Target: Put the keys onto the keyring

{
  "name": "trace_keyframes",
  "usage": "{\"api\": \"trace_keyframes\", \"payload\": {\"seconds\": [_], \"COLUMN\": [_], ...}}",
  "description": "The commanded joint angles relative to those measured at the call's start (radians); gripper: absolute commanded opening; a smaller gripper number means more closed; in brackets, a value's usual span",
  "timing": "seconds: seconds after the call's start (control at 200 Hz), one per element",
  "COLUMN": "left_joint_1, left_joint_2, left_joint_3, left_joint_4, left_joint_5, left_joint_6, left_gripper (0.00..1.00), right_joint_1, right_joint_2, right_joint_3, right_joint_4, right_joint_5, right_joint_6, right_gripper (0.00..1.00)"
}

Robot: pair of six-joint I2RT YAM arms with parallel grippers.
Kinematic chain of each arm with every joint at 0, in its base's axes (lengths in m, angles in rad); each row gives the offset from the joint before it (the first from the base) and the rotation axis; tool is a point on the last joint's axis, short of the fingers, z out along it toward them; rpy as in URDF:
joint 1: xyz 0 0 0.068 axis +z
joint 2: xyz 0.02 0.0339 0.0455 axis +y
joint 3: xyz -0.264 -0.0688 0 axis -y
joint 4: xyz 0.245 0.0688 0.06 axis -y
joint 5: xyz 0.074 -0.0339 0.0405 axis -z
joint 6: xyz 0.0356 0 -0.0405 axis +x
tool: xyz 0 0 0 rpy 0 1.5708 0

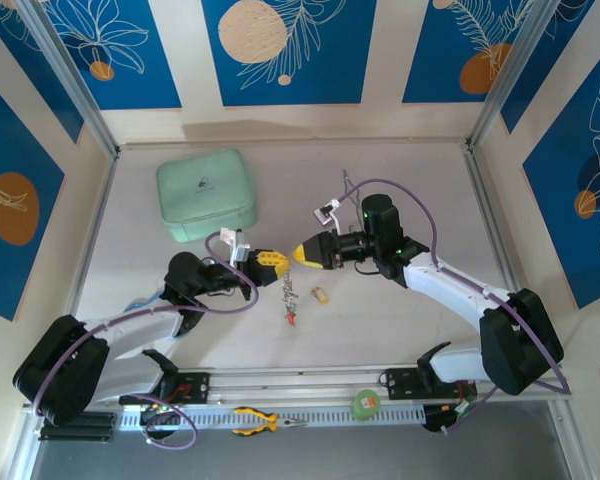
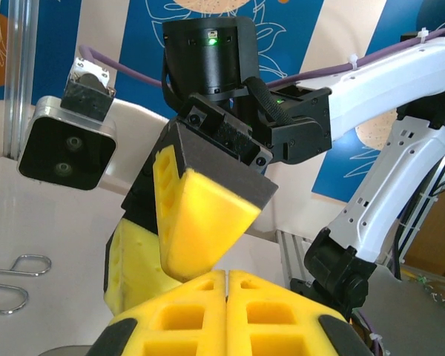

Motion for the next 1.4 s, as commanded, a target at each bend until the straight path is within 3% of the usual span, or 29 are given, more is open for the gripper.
{"api": "trace_keyframes", "payload": {"seconds": [0.0,0.165,0.285,0.5,0.62,0.785,0.96,1.22,1.395], "left_joint_1": [-0.005,-0.005,-0.005,-0.005,-0.007,-0.007,-0.007,-0.008,-0.008], "left_joint_2": [-0.011,-0.008,-0.012,-0.104,-0.168,-0.242,-0.275,-0.276,-0.275], "left_joint_3": [0.008,0.008,0.013,0.057,0.043,0.101,0.1,0.106,0.111], "left_joint_4": [0.032,0.031,0.005,-0.344,-0.395,-0.667,-0.652,-0.622,-0.606], "left_joint_5": [0.031,0.028,-0.008,-0.217,-0.257,-0.438,-0.446,-0.376,-0.358], "left_joint_6": [0.032,0.032,0.023,-0.009,-0.01,-0.069,-0.136,-0.149,-0.162], "left_gripper": [0.0,0.0,0.0,0.0,0.0,0.0,0.0,0.0,0.0], "right_joint_1": [-0.003,0.003,-0.005,-0.056,-0.053,0.011,0.137,0.316,0.371], "right_joint_2": [-0.016,-0.025,-0.064,-0.177,-0.213,-0.235,-0.256,-0.305,-0.255], "right_joint_3": [-0.001,0.013,0.04,0.071,0.075,0.077,0.027,-0.136,-0.192], "right_joint_4": [0.043,0.001,-0.173,-0.475,-0.532,-0.599,-0.544,-0.359,-0.215], "right_joint_5": [-0.009,-0.001,0.083,0.31,0.396,0.518,0.576,0.709,0.773], "right_joint_6": [0.043,0.018,-0.09,-0.314,-0.403,-0.59,-0.852,-1.4,-1.522], "right_gripper": [0.42,0.45,0.46,0.44,0.43,0.42,0.4,0.35,0.32]}}
